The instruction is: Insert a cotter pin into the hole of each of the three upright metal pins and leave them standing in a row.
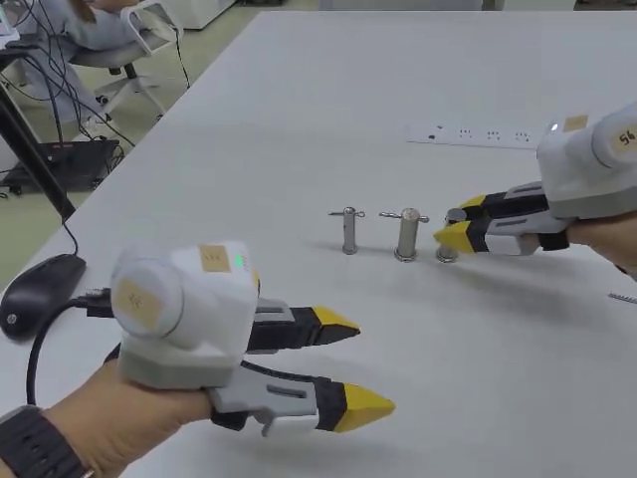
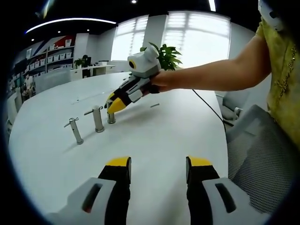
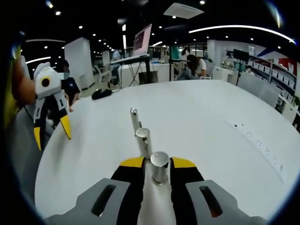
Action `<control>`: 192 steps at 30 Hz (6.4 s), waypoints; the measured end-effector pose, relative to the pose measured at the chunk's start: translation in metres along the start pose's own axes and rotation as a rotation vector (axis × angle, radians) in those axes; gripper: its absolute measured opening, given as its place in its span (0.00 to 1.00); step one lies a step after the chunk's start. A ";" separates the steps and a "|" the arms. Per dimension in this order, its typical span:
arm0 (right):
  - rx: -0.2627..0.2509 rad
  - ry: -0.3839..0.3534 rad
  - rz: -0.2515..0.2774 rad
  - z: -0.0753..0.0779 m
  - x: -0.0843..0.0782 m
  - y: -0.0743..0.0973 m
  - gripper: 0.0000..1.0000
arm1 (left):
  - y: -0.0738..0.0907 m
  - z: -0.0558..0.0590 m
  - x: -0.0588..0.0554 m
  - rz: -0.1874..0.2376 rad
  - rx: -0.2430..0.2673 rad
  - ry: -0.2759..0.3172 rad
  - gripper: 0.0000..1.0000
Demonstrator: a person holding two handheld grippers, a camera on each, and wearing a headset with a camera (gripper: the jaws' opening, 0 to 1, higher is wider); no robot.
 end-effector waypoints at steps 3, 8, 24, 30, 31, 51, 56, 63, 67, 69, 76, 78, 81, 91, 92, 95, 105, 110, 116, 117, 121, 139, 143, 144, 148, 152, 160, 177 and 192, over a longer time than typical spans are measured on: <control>0.000 -0.001 0.000 -0.001 0.000 0.000 0.22 | 0.001 -0.001 0.000 0.009 0.010 0.007 0.51; 0.004 -0.003 -0.005 -0.001 -0.003 -0.001 0.21 | 0.003 -0.003 0.001 0.030 0.028 0.027 0.58; -0.001 -0.007 -0.004 -0.006 0.000 0.003 0.21 | 0.011 -0.014 0.003 0.072 0.130 0.071 0.89; -0.006 -0.006 -0.004 -0.006 0.000 0.003 0.20 | 0.013 -0.016 0.005 0.087 0.152 0.084 0.96; -0.008 -0.006 -0.005 -0.006 0.000 0.003 0.19 | 0.013 -0.017 0.005 0.089 0.160 0.084 0.97; -0.055 -0.030 0.000 -0.002 0.000 0.001 0.12 | 0.016 -0.019 0.005 0.097 0.177 0.095 0.99; -0.063 -0.051 -0.008 -0.004 -0.001 0.005 0.12 | 0.018 -0.019 0.005 0.099 0.179 0.095 0.98; -0.095 -0.052 0.001 -0.017 0.006 0.020 0.11 | 0.019 -0.019 0.007 0.105 0.181 0.089 0.98; -0.094 -0.027 0.008 -0.039 0.011 0.032 0.11 | 0.020 -0.018 0.011 0.107 0.180 0.078 0.97; -0.100 -0.013 0.003 -0.051 0.011 0.037 0.11 | 0.021 -0.017 0.013 0.109 0.182 0.069 0.97; -0.143 -0.021 -0.006 -0.085 0.011 0.049 0.11 | 0.030 -0.011 0.021 0.116 0.189 0.038 0.96; -0.159 -0.042 -0.007 -0.093 0.012 0.053 0.11 | 0.032 -0.008 0.023 0.115 0.190 0.029 0.96; -0.181 -0.059 -0.007 -0.099 0.011 0.056 0.11 | 0.034 -0.004 0.024 0.120 0.186 0.016 0.96; -0.252 -0.104 -0.031 -0.136 -0.003 0.056 0.11 | 0.035 0.006 0.024 0.116 0.172 -0.012 0.95; -0.256 -0.096 -0.035 -0.139 -0.004 0.056 0.11 | 0.035 0.007 0.024 0.115 0.171 -0.014 0.95; -0.275 -0.088 -0.040 -0.150 -0.009 0.056 0.11 | 0.036 0.009 0.025 0.115 0.169 -0.018 0.94; -0.372 -0.118 -0.044 -0.157 -0.016 0.052 0.12 | 0.038 0.015 0.022 0.111 0.166 -0.023 0.94; -0.386 -0.138 -0.047 -0.158 -0.019 0.051 0.12 | 0.040 0.016 0.020 0.111 0.169 -0.020 0.93; -0.397 -0.151 -0.032 -0.157 -0.021 0.051 0.12 | 0.040 0.016 0.019 0.112 0.170 -0.016 0.93; -0.398 -0.154 -0.027 -0.157 -0.021 0.052 0.12 | 0.040 0.017 0.018 0.112 0.169 -0.015 0.92; -0.397 -0.146 -0.019 -0.157 -0.021 0.053 0.13 | 0.039 0.017 0.018 0.110 0.167 -0.015 0.92; -0.365 -0.134 -0.029 -0.158 -0.020 0.057 0.33 | 0.039 0.018 0.021 0.107 0.165 -0.023 0.90; -0.365 -0.137 -0.026 -0.156 -0.019 0.069 0.35 | 0.039 0.018 0.022 0.107 0.164 -0.027 0.90; -0.363 -0.138 -0.026 -0.155 -0.019 0.072 0.35 | 0.039 0.018 0.023 0.107 0.165 -0.029 0.90; -0.341 -0.138 -0.046 -0.156 -0.022 0.090 0.35 | 0.039 0.018 0.026 0.112 0.165 -0.031 0.89; -0.333 -0.134 -0.048 -0.152 -0.027 0.115 0.35 | 0.038 0.019 0.029 0.118 0.162 -0.034 0.89; -0.424 -0.082 -0.084 -0.093 -0.036 0.171 0.33 | 0.034 0.021 0.032 0.116 0.152 -0.041 0.89; -0.404 0.022 -0.340 0.020 -0.068 0.175 0.23 | 0.038 0.020 0.028 0.113 0.174 -0.024 0.89; -0.176 0.195 -0.558 0.031 -0.093 0.144 0.15 | 0.043 0.018 0.021 0.118 0.220 0.009 0.88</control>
Point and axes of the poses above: the centre of the closed fingertips' face, and the gripper's own axes: y roughly backward along the fingers, z roughly to its right, x roughly out of its top, the point moved 7 cm from there along y, roughly backward along the fingers, and after that the axes turned 11 degrees about -x, right-handed, at the moved point
